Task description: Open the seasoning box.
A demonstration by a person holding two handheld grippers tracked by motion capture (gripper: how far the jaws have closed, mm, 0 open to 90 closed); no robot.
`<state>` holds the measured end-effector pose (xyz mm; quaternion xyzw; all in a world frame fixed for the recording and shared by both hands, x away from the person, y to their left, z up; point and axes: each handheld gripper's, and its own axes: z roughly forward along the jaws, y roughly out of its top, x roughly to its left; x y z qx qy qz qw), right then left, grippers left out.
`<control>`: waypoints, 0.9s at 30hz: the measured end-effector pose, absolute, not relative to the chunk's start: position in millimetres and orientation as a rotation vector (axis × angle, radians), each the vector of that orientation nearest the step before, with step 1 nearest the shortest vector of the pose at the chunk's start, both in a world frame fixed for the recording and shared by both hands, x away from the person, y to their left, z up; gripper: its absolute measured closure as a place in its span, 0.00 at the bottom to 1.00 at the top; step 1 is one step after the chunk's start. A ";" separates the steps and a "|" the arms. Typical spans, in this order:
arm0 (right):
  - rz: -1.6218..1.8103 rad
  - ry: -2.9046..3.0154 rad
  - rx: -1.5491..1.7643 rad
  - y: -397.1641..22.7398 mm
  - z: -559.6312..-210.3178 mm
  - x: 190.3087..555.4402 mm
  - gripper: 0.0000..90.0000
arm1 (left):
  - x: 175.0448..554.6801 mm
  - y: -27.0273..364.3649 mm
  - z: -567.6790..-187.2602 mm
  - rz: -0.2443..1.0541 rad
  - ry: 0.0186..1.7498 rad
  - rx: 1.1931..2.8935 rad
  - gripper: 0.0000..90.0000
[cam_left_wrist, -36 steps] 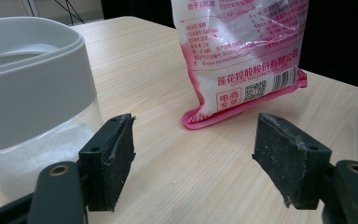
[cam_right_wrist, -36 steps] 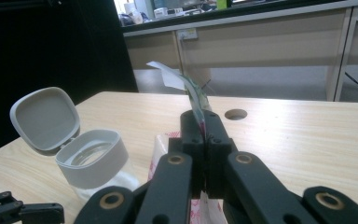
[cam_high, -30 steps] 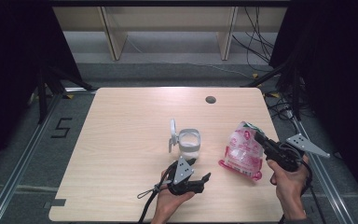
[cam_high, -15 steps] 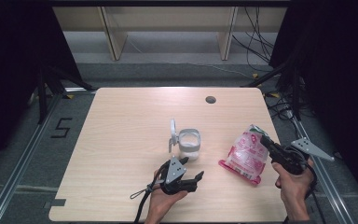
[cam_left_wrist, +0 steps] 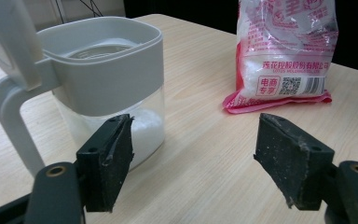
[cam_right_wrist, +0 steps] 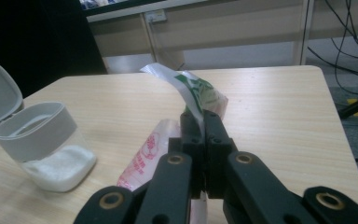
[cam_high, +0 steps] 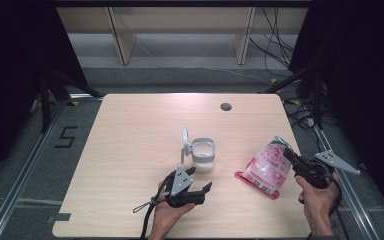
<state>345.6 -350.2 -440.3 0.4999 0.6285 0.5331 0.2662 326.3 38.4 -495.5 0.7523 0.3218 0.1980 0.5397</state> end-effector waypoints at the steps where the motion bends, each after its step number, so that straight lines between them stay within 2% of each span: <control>1: 1.433 1.708 1.351 -351.3 -440.2 345.6 1.00 | 326.0 39.2 -495.5 0.472 0.765 1.794 0.30; 19: 1.384 1.660 1.439 -364.2 -455.7 353.0 0.97 | 326.0 60.8 -493.7 0.501 0.814 1.828 0.28; 24: 1.382 1.671 1.450 -365.3 -457.5 353.6 0.93 | 326.8 61.1 -494.3 0.498 0.810 1.840 0.28; 27: 1.404 1.644 1.457 -362.8 -459.8 353.9 0.86 | 328.3 61.6 -494.3 0.498 0.814 1.829 0.28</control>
